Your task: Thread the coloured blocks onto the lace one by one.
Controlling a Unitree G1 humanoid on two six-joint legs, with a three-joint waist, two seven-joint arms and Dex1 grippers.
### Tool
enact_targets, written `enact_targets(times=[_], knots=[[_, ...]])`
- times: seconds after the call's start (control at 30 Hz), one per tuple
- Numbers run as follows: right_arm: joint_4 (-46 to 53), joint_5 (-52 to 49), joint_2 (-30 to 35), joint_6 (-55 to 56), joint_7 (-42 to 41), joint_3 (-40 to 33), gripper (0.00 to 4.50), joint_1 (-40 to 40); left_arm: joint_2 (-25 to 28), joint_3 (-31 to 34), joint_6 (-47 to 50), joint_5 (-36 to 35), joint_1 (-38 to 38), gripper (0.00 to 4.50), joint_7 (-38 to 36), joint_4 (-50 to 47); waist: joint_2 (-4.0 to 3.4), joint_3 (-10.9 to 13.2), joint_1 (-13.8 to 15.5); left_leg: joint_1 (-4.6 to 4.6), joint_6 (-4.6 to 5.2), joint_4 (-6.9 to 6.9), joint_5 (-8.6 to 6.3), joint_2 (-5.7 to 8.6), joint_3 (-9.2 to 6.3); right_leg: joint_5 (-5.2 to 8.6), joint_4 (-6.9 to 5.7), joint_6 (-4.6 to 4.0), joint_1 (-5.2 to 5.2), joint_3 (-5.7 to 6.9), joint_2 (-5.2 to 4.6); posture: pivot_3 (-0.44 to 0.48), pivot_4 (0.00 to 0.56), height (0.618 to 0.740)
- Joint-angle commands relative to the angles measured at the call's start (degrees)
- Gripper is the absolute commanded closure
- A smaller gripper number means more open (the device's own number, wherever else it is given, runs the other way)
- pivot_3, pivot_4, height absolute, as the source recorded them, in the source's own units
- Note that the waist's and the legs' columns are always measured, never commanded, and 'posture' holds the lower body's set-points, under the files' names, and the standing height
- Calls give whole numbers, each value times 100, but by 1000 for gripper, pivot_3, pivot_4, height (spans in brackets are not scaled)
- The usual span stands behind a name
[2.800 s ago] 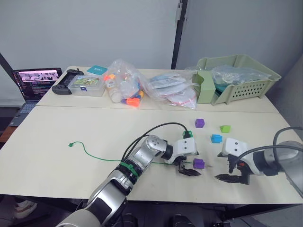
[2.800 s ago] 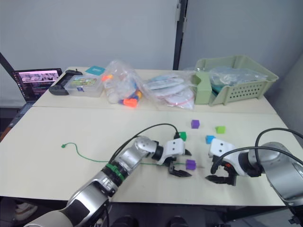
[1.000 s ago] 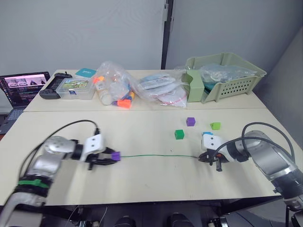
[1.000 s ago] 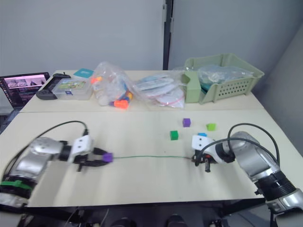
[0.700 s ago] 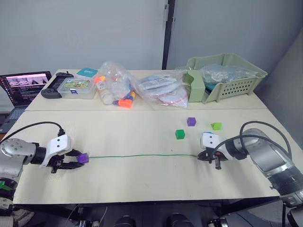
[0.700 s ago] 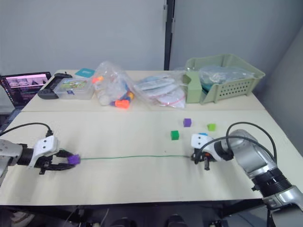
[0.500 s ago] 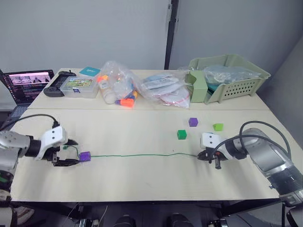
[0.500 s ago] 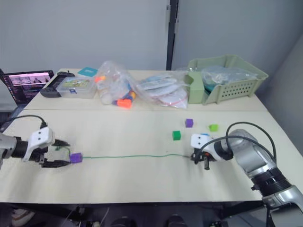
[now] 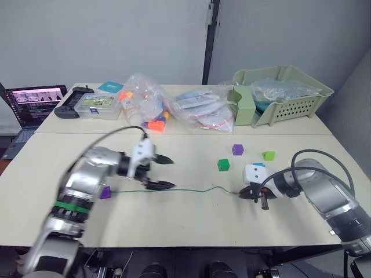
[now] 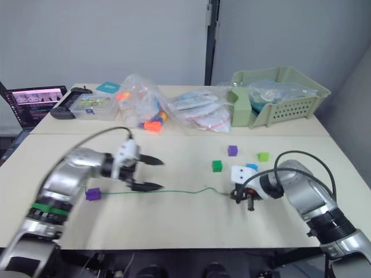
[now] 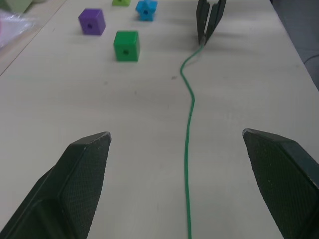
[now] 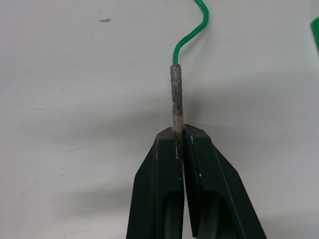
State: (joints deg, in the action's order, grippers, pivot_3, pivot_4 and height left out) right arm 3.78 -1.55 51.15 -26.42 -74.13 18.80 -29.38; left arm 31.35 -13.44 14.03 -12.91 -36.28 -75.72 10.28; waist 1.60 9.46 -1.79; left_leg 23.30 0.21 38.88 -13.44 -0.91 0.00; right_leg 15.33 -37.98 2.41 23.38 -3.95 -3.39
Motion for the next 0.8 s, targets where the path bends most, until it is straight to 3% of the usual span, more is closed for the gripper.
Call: enact_targets(times=[0.03, 0.23, 0.47, 0.7, 0.8], knots=[[528, -312, 33, -269, -108, -194, 4500, 65, -436, -305, -371, 350, -91, 39, 403, 134, 2, 1, 3, 1, 0, 1, 0, 1, 0, 0, 0, 0, 0, -1, 0, 0, 150, 737], [1008, -498, 130, -680, -89, -217, 4500, 170, -1157, -567, -433, 271, 62, 39, 572, -49, 2, 1, 37, 0, 0, 2, 0, 1, -3, 0, 2, 0, -2, -2, 0, 0, 150, 737], [1120, -549, 190, -777, -25, -193, 4500, 202, -1516, -781, -464, 326, 97, 39, 576, -19, 2, 1, 89, 0, -1, 5, 1, 2, -2, 1, 15, 2, -8, -2, 0, 0, 150, 737], [1162, -522, 200, -825, 24, -179, 4500, 193, -1586, -907, -502, 428, 22, 2159, 568, 141, 2, 1, 95, 0, -1, 4, 1, 1, -2, 2, 25, 3, -10, -1, 1, 0, 150, 737], [1159, -518, 204, -826, 36, -175, 4500, 191, -1624, -944, -513, 456, -1, 2159, 575, 182, 2, 1, 99, 1, -1, 4, 1, 2, -3, 2, 26, 3, -11, -1, 1, 0, 150, 737]])
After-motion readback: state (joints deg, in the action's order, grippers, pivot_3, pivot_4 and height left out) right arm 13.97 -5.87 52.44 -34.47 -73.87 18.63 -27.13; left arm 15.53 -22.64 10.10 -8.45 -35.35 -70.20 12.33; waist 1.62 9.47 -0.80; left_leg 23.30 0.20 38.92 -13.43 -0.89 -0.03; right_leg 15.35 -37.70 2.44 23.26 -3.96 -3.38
